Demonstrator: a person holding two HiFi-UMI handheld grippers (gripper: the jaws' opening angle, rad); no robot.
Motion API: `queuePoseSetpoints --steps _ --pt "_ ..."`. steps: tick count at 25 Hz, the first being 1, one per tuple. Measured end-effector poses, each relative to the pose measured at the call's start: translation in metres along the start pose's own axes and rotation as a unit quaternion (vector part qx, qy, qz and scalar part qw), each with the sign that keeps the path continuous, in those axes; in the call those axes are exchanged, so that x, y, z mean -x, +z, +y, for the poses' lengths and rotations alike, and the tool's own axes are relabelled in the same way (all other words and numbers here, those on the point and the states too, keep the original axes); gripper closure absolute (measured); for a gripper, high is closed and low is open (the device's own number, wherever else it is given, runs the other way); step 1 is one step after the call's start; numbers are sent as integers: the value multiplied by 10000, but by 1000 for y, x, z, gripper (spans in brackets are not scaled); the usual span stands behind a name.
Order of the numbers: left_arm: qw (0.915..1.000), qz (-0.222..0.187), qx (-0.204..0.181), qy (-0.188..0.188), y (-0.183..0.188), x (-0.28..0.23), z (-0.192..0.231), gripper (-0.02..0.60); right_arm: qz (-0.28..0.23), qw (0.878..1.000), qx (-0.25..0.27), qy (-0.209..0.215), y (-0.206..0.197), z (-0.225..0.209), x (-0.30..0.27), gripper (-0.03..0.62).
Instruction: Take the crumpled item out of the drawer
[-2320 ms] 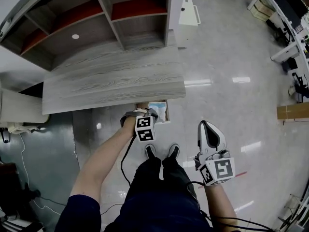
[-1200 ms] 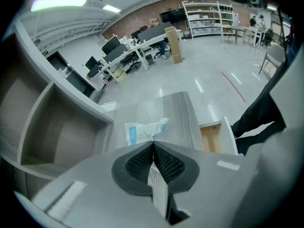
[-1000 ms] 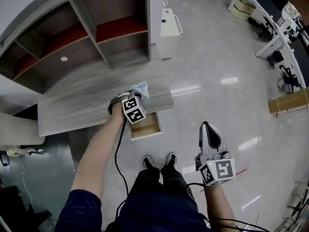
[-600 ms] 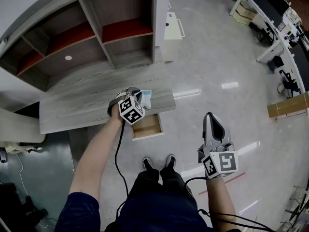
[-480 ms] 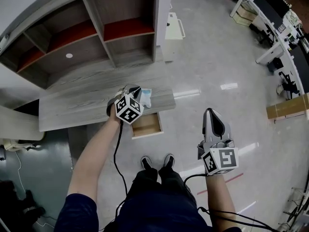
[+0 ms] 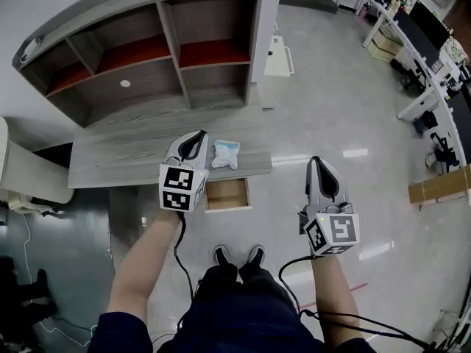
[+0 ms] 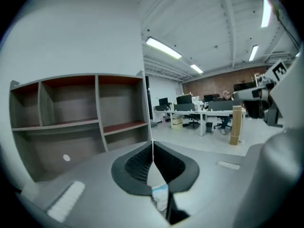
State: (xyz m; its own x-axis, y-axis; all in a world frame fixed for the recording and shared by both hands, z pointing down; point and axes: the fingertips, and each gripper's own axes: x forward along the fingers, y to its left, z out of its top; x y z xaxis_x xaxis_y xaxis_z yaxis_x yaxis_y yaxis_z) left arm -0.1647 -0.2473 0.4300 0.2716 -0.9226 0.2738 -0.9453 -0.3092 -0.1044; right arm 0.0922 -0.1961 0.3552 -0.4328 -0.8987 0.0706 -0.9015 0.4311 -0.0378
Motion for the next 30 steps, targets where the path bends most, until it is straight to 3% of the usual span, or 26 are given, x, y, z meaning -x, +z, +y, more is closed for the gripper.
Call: queuePoseSetpoints --steps 7,18,30 --pt "9951 -551 687 457 37 60 4 574 -335 9988 86 354 26 12 0 588" --pt "9873 -1200 623 830 101 117 -8 574 -661 9958 206 596 64 10 9 588" --pt "9833 -1281 751 1054 102 139 -9 574 -715 9944 182 753 68 10 14 588"
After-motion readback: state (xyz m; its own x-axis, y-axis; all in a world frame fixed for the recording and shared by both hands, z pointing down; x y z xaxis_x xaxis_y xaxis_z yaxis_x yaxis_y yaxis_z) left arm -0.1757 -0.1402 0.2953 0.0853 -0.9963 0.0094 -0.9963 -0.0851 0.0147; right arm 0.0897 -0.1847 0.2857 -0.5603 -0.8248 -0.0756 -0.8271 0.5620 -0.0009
